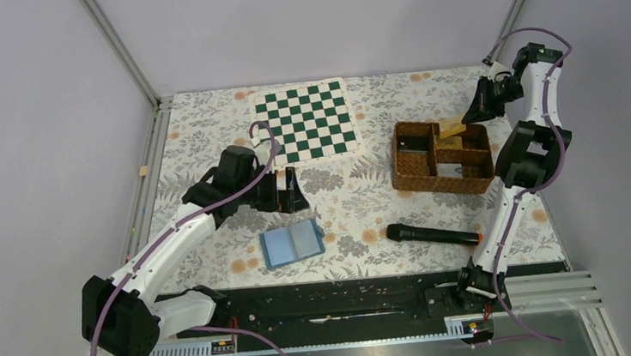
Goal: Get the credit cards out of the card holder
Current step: Place the credit card in the storage box.
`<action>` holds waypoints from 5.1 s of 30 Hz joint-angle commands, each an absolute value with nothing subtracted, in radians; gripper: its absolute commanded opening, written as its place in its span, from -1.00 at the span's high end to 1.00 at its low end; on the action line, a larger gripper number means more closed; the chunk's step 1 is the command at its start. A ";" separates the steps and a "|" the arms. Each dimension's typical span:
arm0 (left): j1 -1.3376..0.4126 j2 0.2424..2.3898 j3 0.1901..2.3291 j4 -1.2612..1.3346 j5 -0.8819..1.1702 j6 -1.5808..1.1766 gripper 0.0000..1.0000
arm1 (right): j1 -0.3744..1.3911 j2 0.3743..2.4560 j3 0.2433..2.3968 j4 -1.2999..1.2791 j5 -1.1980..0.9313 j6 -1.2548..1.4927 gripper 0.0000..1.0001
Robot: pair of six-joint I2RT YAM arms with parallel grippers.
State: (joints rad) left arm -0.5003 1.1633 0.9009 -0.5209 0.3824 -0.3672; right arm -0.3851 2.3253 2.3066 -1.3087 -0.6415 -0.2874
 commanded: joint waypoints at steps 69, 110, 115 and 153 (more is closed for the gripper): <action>-0.437 1.214 0.893 -0.458 0.431 -0.391 -0.98 | -0.374 2.458 2.327 -1.279 -0.771 -0.267 1.00; -0.423 1.215 0.891 -0.453 0.452 -0.397 -0.98 | -0.359 2.412 2.299 -1.224 -0.628 -0.179 0.42; -0.423 1.218 0.891 -0.453 0.452 -0.398 -0.98 | -0.359 2.398 2.292 -1.224 -0.594 -0.163 0.34; -0.436 1.276 0.785 -0.465 0.463 -0.551 -0.41 | -0.042 1.570 1.381 -0.715 -0.514 0.230 0.14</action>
State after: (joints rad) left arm -0.4046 1.2842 0.8463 -0.4934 0.4492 -0.5056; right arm -0.1543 1.7050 1.5745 -0.8639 -0.5316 0.1364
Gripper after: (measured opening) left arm 0.743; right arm 0.430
